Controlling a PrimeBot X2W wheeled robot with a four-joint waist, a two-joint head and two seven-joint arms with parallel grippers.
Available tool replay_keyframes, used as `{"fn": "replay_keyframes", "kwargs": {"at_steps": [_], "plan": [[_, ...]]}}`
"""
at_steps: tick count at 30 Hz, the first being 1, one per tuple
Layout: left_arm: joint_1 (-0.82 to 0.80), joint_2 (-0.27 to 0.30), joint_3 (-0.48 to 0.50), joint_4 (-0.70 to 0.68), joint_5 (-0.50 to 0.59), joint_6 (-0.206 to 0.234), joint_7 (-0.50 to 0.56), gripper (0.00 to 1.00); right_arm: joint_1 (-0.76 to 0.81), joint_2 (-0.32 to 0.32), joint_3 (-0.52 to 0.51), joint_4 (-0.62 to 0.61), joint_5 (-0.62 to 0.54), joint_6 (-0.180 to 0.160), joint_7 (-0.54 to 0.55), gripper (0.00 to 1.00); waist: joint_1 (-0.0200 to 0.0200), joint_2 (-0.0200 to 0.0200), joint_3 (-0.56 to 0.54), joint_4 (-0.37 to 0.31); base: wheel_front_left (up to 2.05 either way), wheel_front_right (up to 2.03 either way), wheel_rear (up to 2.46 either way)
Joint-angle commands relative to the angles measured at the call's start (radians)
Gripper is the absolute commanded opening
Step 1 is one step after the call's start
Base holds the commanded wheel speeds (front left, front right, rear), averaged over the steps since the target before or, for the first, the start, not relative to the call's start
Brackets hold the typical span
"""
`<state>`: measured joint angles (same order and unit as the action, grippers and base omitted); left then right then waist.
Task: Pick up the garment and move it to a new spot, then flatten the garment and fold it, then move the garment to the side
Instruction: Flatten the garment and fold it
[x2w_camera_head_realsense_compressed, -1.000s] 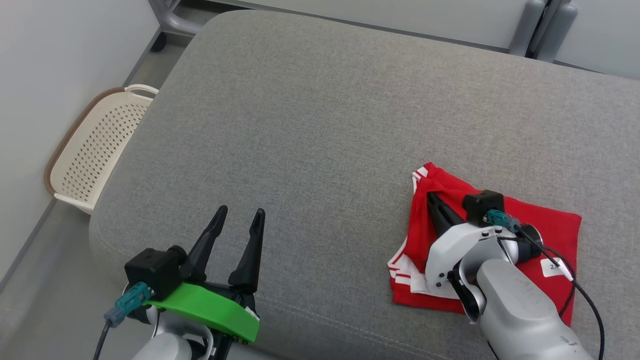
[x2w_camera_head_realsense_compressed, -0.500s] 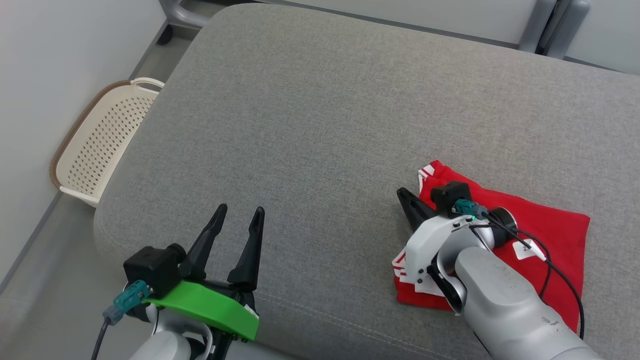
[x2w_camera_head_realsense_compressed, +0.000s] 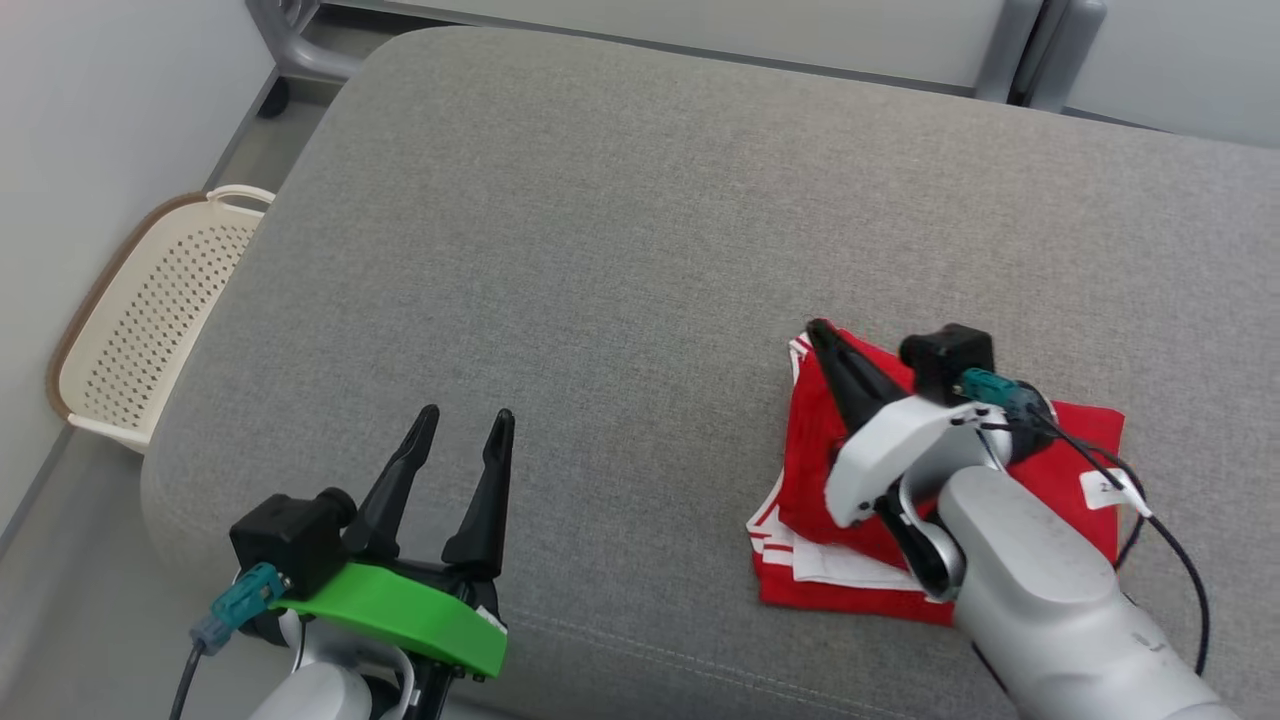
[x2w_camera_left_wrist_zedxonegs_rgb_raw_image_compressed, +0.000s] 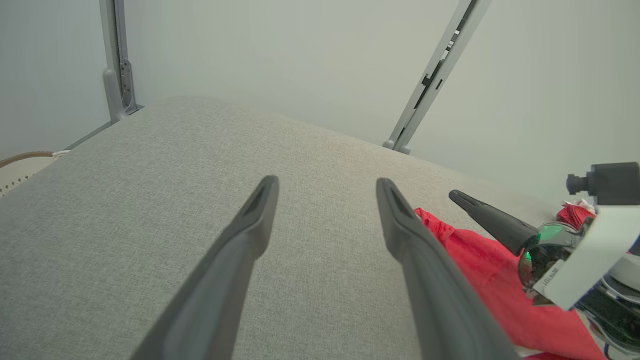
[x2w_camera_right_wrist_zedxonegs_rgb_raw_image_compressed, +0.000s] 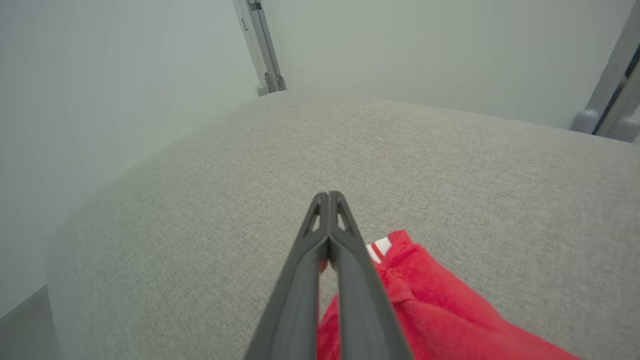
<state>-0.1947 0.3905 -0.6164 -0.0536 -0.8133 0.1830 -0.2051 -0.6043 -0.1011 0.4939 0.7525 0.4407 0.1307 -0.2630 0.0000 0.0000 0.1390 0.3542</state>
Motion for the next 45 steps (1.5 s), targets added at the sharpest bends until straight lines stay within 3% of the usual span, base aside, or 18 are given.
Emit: {"fn": "replay_keyframes", "kwargs": {"at_steps": [1, 6, 9, 19, 30, 38, 45], "plan": [[0.009, 0.004, 0.002, -0.001, -0.003, 0.005, -0.005, 1.00, 0.023, -0.018, -0.015, -0.010, 0.009, 0.000, -0.003, 0.00, 0.0000, 0.0000, -0.010, -0.017, 0.00, 0.00, 0.00], [0.016, 0.007, 0.003, -0.006, -0.008, 0.009, -0.006, 1.00, 0.078, -0.089, -0.075, -0.052, -0.012, 0.000, -0.003, 0.00, 0.0000, 0.0000, -0.020, -0.042, 0.00, 0.00, 0.00], [0.018, 0.009, 0.002, -0.006, -0.011, 0.009, -0.006, 1.00, 0.125, -0.103, -0.051, -0.064, -0.015, 0.000, -0.003, 0.00, 0.0000, 0.0000, -0.026, -0.054, 0.00, 0.00, 0.00], [0.010, 0.011, 0.002, -0.010, -0.016, 0.005, -0.004, 1.00, 0.159, -0.046, 0.144, 0.009, 0.036, 0.000, -0.002, 0.00, 0.0000, 0.0000, -0.023, -0.042, 0.00, 0.00, 0.00], [0.009, 0.017, 0.007, -0.014, -0.019, 0.010, -0.007, 1.00, 0.068, 0.009, 0.317, 0.098, 0.139, 0.000, -0.002, 0.00, 0.0000, 0.0000, -0.019, -0.015, 0.00, 0.00, 0.00], [0.021, 0.018, 0.013, -0.016, -0.022, 0.016, -0.013, 1.00, 0.038, -0.054, 0.237, -0.031, 0.142, 0.000, -0.003, 0.00, 0.0000, 0.0000, -0.019, -0.035, 0.00, 0.00, 0.00], [0.021, 0.018, 0.008, -0.016, -0.021, 0.015, -0.015, 1.00, 0.072, -0.099, 0.155, -0.044, 0.096, 0.000, -0.003, 0.00, 0.0000, 0.0000, -0.020, -0.051, 0.00, 0.00, 0.00]]}}
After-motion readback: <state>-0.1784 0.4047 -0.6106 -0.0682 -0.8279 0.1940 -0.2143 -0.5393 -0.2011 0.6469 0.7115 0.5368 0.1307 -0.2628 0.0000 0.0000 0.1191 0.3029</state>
